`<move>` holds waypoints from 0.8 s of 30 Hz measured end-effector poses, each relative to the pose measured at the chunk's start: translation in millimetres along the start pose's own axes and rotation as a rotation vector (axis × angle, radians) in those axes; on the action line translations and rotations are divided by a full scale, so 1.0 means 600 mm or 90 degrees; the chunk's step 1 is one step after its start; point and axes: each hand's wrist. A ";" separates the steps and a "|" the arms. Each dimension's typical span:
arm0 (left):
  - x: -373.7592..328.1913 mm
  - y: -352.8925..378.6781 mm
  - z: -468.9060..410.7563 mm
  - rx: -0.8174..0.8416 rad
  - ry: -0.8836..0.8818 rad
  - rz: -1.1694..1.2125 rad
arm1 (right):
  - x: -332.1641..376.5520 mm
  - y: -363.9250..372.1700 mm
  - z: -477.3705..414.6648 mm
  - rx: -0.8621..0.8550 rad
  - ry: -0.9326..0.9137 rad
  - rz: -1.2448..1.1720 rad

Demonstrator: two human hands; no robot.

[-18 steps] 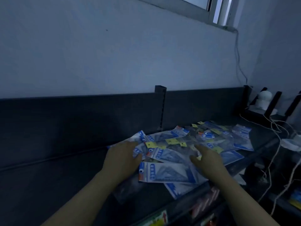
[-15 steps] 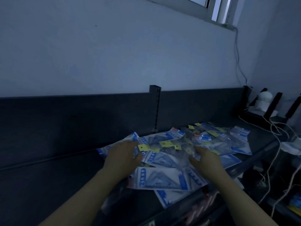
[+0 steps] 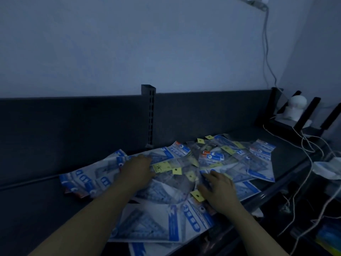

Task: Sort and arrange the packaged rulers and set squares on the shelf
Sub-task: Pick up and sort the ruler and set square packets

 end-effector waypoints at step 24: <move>-0.057 0.009 -0.004 0.122 -0.087 0.279 | 0.036 -0.025 0.002 0.012 -0.067 -0.083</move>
Point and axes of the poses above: each hand's wrist, its own z-axis away from the middle knuckle, its own y-axis out of the palm, x = y × z, and after that the axes turned 12 degrees about z, right-handed
